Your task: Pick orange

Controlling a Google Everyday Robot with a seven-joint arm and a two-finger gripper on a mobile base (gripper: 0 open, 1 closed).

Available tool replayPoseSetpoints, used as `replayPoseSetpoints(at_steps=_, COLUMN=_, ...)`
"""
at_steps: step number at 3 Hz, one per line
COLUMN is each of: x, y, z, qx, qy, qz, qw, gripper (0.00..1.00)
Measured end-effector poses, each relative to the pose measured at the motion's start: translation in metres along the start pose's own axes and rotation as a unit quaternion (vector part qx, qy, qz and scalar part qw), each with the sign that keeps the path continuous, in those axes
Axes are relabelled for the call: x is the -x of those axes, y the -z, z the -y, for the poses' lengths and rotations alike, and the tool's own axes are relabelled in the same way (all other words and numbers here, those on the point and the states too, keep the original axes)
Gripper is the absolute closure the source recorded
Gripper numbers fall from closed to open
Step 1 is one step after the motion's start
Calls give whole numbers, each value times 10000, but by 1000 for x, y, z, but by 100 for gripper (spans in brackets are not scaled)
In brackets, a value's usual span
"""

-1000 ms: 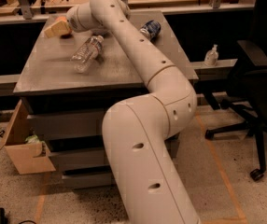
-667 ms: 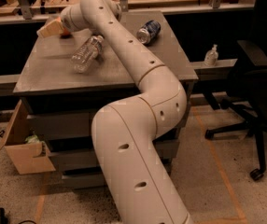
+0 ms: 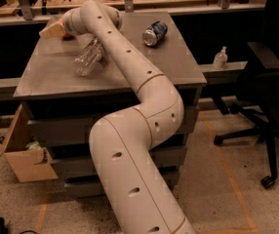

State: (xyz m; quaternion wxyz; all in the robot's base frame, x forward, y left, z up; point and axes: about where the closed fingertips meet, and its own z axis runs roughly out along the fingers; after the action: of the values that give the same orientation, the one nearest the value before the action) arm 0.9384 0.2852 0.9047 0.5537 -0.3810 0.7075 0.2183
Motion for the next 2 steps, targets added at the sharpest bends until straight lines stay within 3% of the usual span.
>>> replayPoseSetpoints(at_steps=2, x=-12, y=-22, z=-13, qx=177, qy=-128, qz=126, qw=9997, gripper=0)
